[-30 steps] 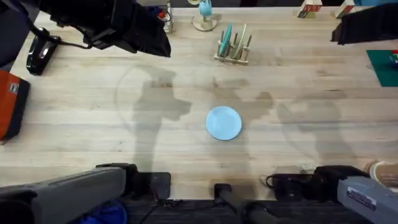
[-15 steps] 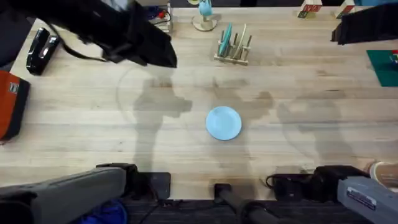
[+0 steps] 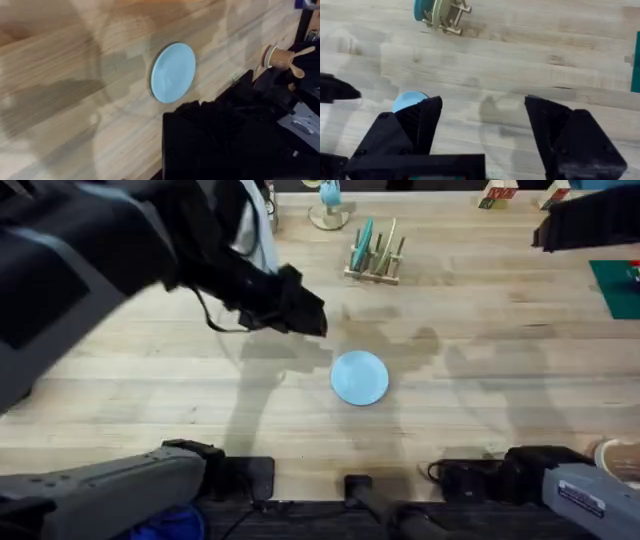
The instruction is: Pick up the plates from the table one by one and place each into a slot on the dish rack.
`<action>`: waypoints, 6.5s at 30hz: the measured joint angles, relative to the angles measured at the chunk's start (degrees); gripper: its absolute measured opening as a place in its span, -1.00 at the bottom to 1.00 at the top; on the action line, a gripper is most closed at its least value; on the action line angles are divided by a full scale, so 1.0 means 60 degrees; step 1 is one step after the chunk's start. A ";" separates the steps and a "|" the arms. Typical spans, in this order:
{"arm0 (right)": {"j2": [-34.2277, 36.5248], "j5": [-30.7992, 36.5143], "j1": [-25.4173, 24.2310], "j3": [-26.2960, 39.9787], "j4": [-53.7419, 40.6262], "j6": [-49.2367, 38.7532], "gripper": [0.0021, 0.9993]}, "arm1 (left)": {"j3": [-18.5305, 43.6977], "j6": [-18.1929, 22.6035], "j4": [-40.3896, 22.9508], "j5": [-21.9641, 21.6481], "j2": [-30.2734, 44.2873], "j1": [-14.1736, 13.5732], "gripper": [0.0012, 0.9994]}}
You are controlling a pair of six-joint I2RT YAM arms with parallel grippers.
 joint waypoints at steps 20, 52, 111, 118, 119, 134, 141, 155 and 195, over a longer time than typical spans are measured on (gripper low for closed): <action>0.0439 0.0000 0.0000 0.0007 -0.0011 0.0000 0.99 | -0.2298 -0.1698 0.2996 -0.0036 0.0000 -0.1084 -0.92; 0.0673 0.0000 0.0000 0.0011 -0.0011 0.0000 0.99 | -0.2914 -0.2030 0.4340 0.0145 0.0789 -0.1346 -0.92; 0.0673 -0.1267 0.0000 0.0011 -0.0599 0.0225 0.99 | -0.2921 -0.1619 0.5222 0.1971 0.3191 -0.1314 -0.92; 0.0592 -0.1985 0.0000 -0.0237 -0.0929 0.0288 0.99 | -0.2921 -0.1593 0.5222 0.1971 0.3191 -0.1314 -0.92; 0.0522 -0.2020 0.0000 -0.0435 -0.0933 0.0333 0.99 | -0.2921 -0.1593 0.5222 0.1971 0.3191 -0.1314 -0.92; -0.1306 -0.3150 0.0000 -0.3293 -0.0683 0.1049 0.99 | -0.2921 -0.1593 0.5244 0.1971 0.3191 -0.1314 -0.92; -0.1571 -0.3889 0.0000 -0.4212 -0.0394 0.1310 0.99 | -0.2921 -0.1593 0.5240 0.1971 0.3191 -0.1314 -0.92; -0.1571 -0.4697 0.0000 -0.6167 0.0376 0.2257 0.99 | -0.2921 -0.1593 0.5237 0.1971 0.3191 -0.1314 -0.92; -0.1571 -0.4197 -0.0732 -0.7475 0.0149 0.2379 0.99 | -0.2921 -0.1520 0.5226 0.1971 0.3191 -0.1314 -0.92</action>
